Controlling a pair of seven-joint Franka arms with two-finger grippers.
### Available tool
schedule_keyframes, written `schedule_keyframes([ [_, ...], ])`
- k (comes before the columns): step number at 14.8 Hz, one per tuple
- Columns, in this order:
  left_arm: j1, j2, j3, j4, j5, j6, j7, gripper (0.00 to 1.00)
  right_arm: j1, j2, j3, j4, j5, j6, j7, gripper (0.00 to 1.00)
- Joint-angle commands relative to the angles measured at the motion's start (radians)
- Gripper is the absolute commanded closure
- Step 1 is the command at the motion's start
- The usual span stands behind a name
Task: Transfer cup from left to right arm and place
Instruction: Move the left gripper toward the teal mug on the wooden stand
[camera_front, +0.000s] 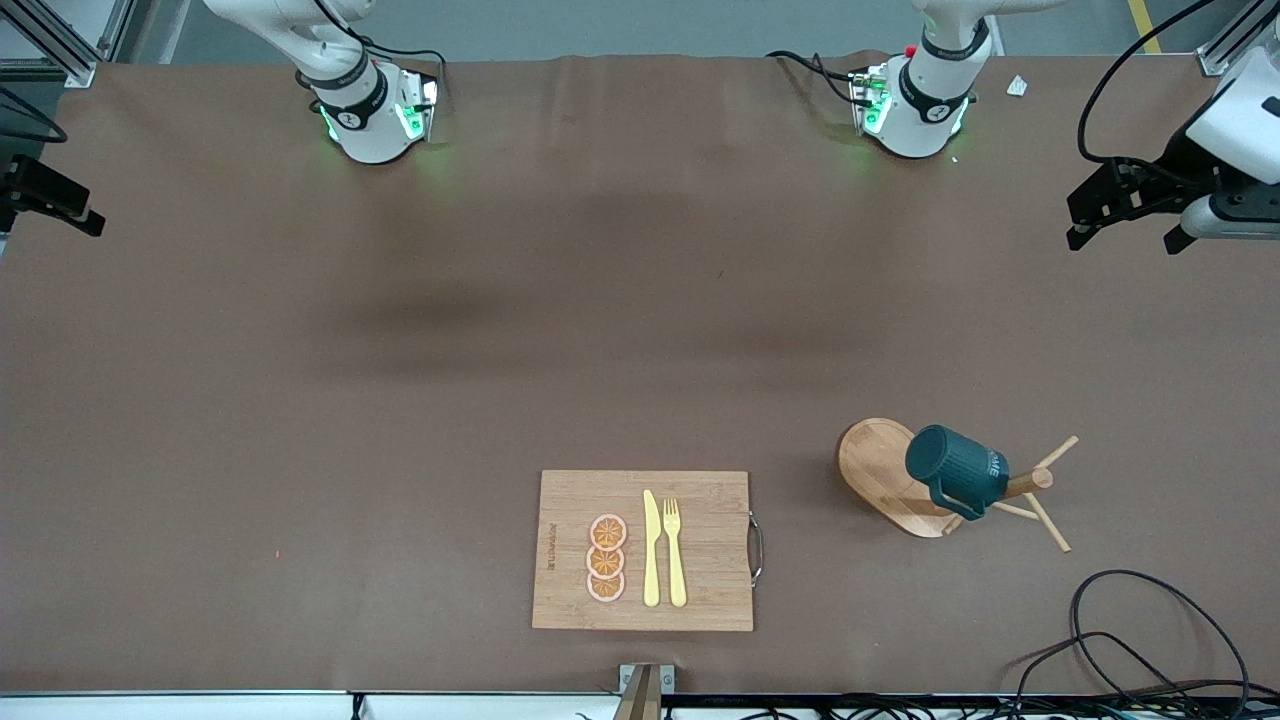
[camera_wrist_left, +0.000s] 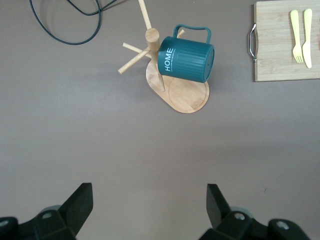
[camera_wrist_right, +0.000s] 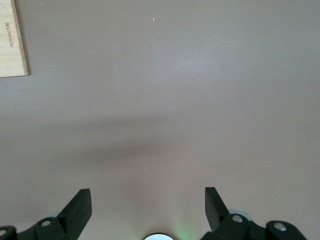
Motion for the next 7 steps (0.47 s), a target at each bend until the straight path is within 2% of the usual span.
schedule_keyframes([
  [1,0.003,0.016,-0.004,0.015,0.003,0.029,0.007,0.0,0.001,-0.01,0.004,-0.01,-0.01,0.001,0.006,0.0],
  [7,0.003,0.032,-0.014,0.039,0.052,0.039,-0.001,0.0,-0.003,-0.01,0.004,-0.01,-0.02,0.005,0.006,0.0],
])
